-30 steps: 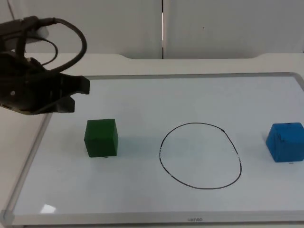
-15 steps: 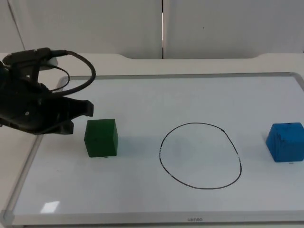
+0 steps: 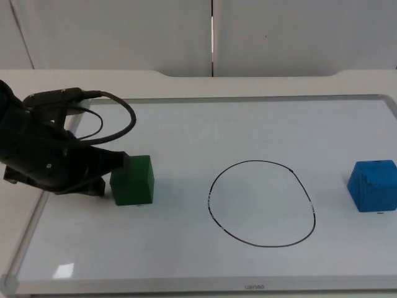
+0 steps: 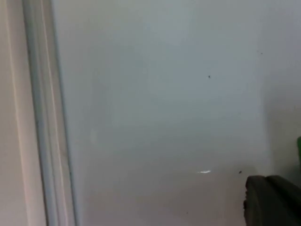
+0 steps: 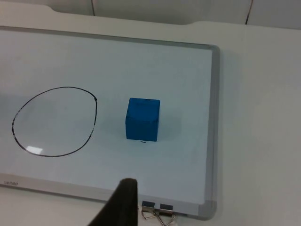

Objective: Push the two cubes into the marked area.

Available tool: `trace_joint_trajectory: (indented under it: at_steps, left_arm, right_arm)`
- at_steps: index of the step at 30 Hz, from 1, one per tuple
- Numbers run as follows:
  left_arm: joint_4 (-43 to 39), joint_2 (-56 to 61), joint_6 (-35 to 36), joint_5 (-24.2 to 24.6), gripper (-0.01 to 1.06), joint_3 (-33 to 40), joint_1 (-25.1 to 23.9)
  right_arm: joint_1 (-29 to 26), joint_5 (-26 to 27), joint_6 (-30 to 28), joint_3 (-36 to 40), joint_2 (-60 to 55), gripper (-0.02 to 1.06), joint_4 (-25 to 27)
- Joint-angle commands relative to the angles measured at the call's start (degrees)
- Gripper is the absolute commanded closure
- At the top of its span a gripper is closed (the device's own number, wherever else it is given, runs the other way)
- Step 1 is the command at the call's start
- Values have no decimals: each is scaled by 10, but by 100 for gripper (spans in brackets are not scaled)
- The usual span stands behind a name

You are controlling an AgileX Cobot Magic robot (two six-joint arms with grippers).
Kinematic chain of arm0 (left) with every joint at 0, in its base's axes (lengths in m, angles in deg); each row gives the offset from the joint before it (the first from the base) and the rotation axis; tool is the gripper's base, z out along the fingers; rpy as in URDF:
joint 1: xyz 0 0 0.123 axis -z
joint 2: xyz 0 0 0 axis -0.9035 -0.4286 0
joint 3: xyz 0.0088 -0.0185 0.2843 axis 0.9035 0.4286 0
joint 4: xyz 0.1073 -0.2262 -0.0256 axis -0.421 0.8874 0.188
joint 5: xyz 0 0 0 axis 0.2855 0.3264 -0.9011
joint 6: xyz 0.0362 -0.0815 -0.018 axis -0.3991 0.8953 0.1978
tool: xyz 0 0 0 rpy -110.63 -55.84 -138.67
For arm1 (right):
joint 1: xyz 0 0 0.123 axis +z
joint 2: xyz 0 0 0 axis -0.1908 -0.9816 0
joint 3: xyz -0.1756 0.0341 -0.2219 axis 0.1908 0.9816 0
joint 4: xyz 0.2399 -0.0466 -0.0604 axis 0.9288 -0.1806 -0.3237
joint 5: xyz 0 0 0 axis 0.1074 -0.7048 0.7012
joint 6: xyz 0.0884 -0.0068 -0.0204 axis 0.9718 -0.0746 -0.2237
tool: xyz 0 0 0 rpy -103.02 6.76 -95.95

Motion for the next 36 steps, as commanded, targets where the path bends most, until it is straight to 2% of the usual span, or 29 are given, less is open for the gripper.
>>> trace_joint_trajectory:
  at_steps: [1,10,20,36]
  left_arm:
    - [8,0,-5,13,105,-6,3]
    - [10,0,-6,18,105,-6,5]
    - [13,0,-11,13,105,-7,37]
    - [23,0,-13,38,105,-7,37]
  right_arm:
    - [-2,1,-2,6,2,-1,0]
    - [-2,1,-2,6,2,-1,0]
    - [-2,1,-3,6,2,-1,0]
    - [-2,1,-3,6,2,-1,0]
